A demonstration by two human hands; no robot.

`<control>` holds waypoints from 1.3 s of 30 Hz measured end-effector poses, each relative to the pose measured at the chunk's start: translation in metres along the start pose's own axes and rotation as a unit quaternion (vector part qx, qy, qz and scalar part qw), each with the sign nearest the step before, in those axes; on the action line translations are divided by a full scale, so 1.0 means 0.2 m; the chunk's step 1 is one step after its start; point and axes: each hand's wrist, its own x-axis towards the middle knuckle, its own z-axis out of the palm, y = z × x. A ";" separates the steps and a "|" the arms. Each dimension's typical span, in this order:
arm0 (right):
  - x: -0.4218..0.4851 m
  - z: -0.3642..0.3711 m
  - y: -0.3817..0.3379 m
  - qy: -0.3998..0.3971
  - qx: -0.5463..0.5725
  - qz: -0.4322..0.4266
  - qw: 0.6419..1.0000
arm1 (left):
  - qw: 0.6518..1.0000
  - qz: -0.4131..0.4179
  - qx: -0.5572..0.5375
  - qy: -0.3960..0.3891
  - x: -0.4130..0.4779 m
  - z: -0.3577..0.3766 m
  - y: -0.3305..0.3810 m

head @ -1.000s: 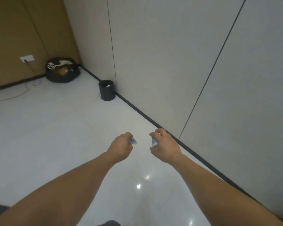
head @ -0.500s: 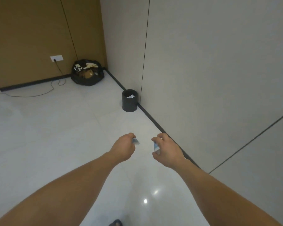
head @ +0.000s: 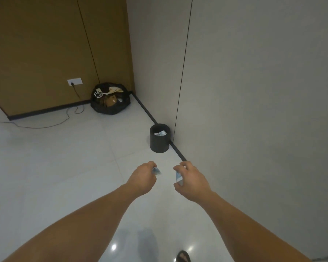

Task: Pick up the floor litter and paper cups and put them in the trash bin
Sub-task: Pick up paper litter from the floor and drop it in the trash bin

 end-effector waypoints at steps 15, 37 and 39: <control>1.47 -0.10 0.17 -0.046 -0.010 -0.005 0.999 | 0.998 -0.051 -0.040 0.008 1.31 -0.33 -0.11; 3.38 0.18 0.42 -0.094 0.029 0.056 0.994 | 0.995 -0.034 -0.025 -0.091 3.36 -0.62 -0.40; 3.53 0.25 0.51 -0.112 0.030 0.063 0.991 | 0.993 -0.051 -0.022 -0.105 3.54 -0.57 -0.42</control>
